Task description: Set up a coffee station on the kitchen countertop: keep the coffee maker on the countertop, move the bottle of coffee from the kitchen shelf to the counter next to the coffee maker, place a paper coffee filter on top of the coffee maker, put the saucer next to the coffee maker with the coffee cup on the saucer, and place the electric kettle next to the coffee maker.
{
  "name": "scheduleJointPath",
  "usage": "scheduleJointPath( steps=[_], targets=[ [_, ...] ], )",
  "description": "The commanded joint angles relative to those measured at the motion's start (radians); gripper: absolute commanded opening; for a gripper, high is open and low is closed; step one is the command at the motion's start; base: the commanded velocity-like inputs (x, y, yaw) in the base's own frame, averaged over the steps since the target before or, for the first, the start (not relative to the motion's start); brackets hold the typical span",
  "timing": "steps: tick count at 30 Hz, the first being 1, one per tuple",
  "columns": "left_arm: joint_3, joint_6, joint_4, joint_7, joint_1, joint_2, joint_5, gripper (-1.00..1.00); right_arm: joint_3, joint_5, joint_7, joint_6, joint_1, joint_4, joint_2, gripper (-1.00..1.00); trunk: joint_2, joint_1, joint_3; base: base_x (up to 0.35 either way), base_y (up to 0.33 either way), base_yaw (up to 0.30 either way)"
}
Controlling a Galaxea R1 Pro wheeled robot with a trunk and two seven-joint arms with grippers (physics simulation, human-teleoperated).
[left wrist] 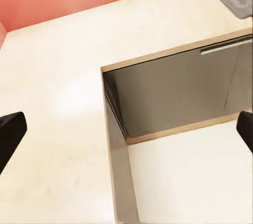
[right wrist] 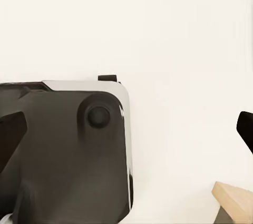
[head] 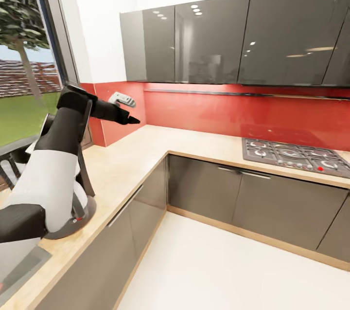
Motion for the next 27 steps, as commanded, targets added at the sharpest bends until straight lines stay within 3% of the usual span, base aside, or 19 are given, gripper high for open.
scheduleJointPath(
  steps=[1, 5, 11, 13, 14, 16, 17, 19, 20, 24, 27],
  targets=[
    [0.0, 0.004, -0.002, -0.009, 0.007, 0.0, -0.001, 1.0, -0.007, 0.009, -0.001, -0.004, -0.001, 0.001, 0.0, 1.0, -0.001, 0.0, 0.0, 0.0, 0.0, -0.281],
    [0.001, -0.011, -0.002, -0.009, 0.049, -0.015, 0.022, 1.0, -0.007, 0.009, -0.001, -0.004, -0.001, 0.001, 0.001, 1.0, -0.001, 0.0, 0.002, 0.0, 0.0, -0.281],
    [0.002, -0.11, -0.003, -0.009, 0.165, -0.079, 0.027, 1.0, -0.007, 0.009, -0.001, -0.004, -0.001, 0.001, 0.002, 1.0, -0.001, 0.0, 0.003, 0.0, 0.0, -0.281],
    [0.003, -0.162, -0.002, -0.009, 0.253, -0.094, 0.061, 1.0, -0.006, 0.008, -0.001, -0.004, -0.001, 0.001, 0.003, 1.0, -0.001, 0.0, 0.003, 0.0, 0.0, -0.276],
    [0.003, -0.178, -0.002, -0.009, 0.269, -0.096, 0.071, 1.0, -0.006, 0.008, -0.001, -0.003, -0.001, 0.001, 0.003, 1.0, -0.001, 0.0, 0.003, 0.0, 0.0, -0.273],
    [0.012, -0.256, -0.002, 0.003, 0.348, -0.1, 0.133, 1.0, -0.006, 0.007, 0.0, -0.003, -0.001, 0.001, 0.003, 1.0, -0.001, 0.0, 0.003, 0.0, 0.0, -0.269],
    [0.025, -0.295, -0.001, 0.028, 0.401, -0.1, 0.168, 1.0, -0.006, 0.008, 0.0, -0.003, -0.001, 0.001, 0.004, 1.0, -0.001, 0.0, 0.003, 0.0, 0.0, -0.268],
    [0.04, -0.344, 0.002, 0.074, 0.478, -0.099, 0.204, 1.0, -0.006, 0.008, 0.0, -0.003, -0.001, 0.001, 0.005, 1.0, -0.001, 0.0, 0.003, 0.0, 0.0, -0.267],
    [0.042, -0.358, 0.005, 0.085, 0.498, -0.099, 0.21, 1.0, -0.006, 0.008, 0.0, -0.003, -0.001, 0.001, 0.005, 1.0, -0.001, 0.0, 0.003, 0.0, 0.0, -0.267],
    [0.051, -0.563, 0.048, 0.194, 0.696, -0.098, 0.234, 1.0, -0.004, 0.008, 0.0, -0.003, -0.001, 0.002, 0.006, 1.0, -0.001, 0.0, 0.003, 0.0, 0.0, -0.267],
    [0.052, -0.717, 0.172, 0.295, 0.825, -0.099, 0.238, 1.0, -0.005, 0.007, 0.0, -0.003, -0.001, 0.002, 0.007, 1.0, -0.001, 0.0, 0.003, 0.0, 0.0, -0.267]
  ],
)
